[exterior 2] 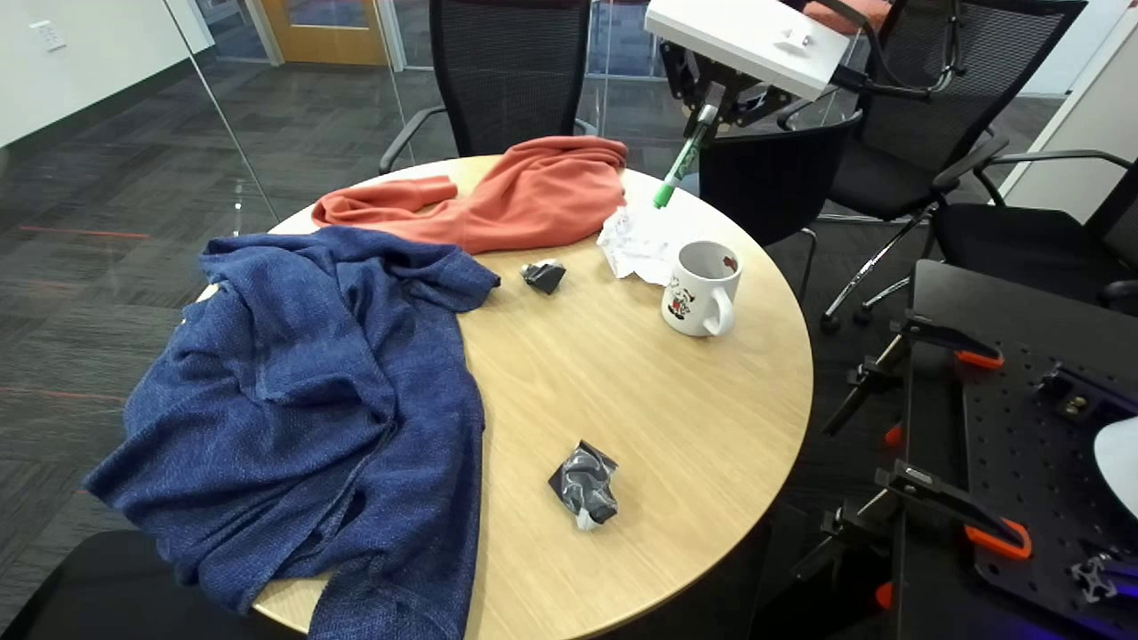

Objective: Remove the marker from the mug cup

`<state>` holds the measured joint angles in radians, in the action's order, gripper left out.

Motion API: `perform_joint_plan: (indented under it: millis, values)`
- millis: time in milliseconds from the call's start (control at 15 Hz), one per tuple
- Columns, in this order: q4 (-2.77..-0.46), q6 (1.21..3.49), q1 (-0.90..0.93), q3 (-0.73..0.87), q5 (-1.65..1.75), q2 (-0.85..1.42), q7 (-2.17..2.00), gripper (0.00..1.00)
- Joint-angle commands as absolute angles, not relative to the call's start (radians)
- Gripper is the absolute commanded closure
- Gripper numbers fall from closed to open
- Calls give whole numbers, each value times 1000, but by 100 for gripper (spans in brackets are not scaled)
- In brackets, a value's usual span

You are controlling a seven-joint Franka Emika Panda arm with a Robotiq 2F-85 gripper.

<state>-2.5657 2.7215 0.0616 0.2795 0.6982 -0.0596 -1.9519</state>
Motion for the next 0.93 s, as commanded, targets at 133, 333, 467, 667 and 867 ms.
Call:
perform_joint_plan:
  millis: [133, 333, 467, 667, 867]
  values:
    - [-2570, 2782, 11, 108, 526, -34, -1839, 95]
    - [-2547, 2817, 20, 53, 460, 26, -1787, 95]
    - [-2528, 2840, 51, 58, 443, 79, -1756, 95]
    - [-2489, 2869, 53, 37, 425, 174, -1703, 95]
    - [-2433, 2873, 43, 6, 399, 275, -1648, 95]
